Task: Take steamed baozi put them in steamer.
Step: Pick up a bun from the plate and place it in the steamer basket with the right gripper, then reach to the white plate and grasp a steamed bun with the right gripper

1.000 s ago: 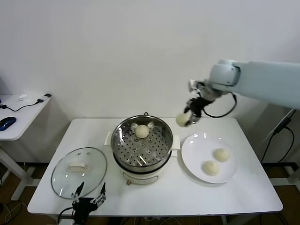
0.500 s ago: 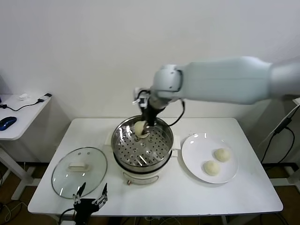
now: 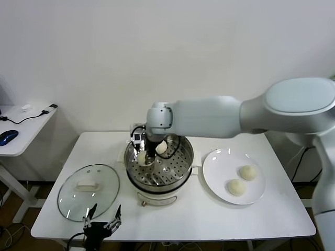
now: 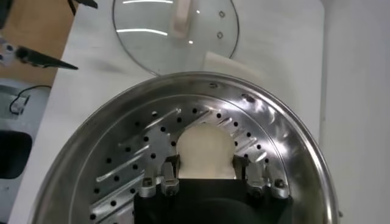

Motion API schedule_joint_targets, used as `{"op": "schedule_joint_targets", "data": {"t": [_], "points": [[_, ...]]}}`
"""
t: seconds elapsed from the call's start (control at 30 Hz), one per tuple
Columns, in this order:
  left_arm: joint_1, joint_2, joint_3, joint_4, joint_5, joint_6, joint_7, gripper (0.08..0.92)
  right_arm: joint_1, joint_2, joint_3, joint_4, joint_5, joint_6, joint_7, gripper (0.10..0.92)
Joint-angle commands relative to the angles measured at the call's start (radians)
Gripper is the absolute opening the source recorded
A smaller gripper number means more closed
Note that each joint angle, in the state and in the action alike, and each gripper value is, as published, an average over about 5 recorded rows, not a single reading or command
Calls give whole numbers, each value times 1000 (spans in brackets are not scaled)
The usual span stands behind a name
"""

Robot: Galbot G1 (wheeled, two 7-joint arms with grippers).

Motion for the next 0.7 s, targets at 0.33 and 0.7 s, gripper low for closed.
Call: {"op": "schedule_joint_targets", "data": {"t": [0.33, 0.7], "points": [[6, 2, 4, -7, 4, -1, 1, 823, 100, -83, -23, 19, -82, 187, -188, 817], [-2, 1, 18, -7, 10, 1, -1, 823, 429, -574, -200, 249, -133, 327, -409, 823]]}}
